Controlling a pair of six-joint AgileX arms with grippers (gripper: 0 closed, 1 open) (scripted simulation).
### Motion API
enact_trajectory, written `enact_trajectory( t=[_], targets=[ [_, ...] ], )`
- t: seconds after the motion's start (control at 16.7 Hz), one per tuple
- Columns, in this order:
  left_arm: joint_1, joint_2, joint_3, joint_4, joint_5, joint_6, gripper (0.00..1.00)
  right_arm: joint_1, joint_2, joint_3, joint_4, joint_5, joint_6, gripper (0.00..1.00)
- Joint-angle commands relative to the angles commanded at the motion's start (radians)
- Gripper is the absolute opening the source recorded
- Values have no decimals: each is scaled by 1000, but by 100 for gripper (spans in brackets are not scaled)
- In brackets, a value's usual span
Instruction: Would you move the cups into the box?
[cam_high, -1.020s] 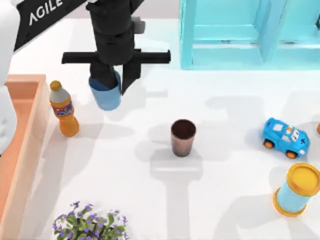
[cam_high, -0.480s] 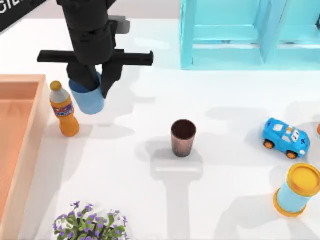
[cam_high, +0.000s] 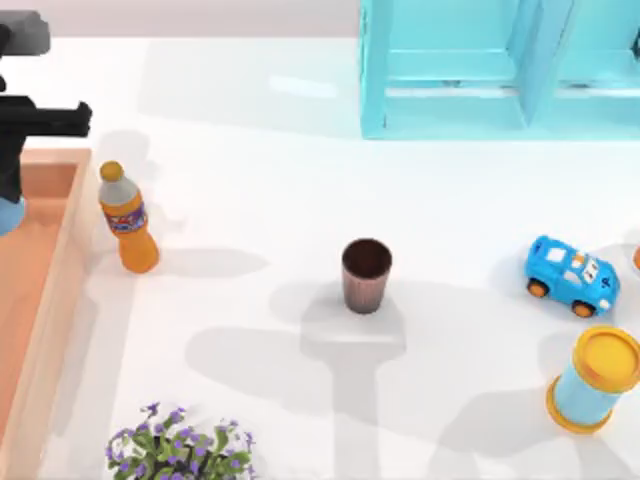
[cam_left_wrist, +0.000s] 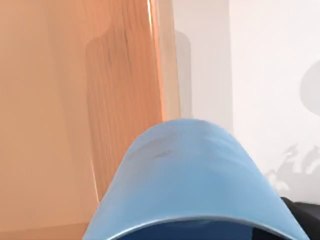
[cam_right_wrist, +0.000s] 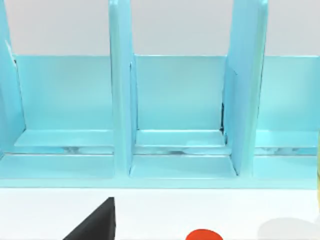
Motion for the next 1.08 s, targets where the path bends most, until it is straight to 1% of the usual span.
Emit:
enact_trajectory(
  t=[0.3,0.48,0.6,0.9,1.08],
  targets=[
    [246,-198,-244,47,-38,189,0,0,0,0,0,0,0,100],
    [339,-250,-354,47,-68,257,0,0,0,0,0,0,0,100],
    [365,-262,-388,44,-78,277,0,0,0,0,0,0,0,100],
    [365,-257,-391,46,-80,278,0,0,0,0,0,0,0,100],
    [381,-251,-456,108,-80,291,0,0,0,0,0,0,0,100]
  ],
)
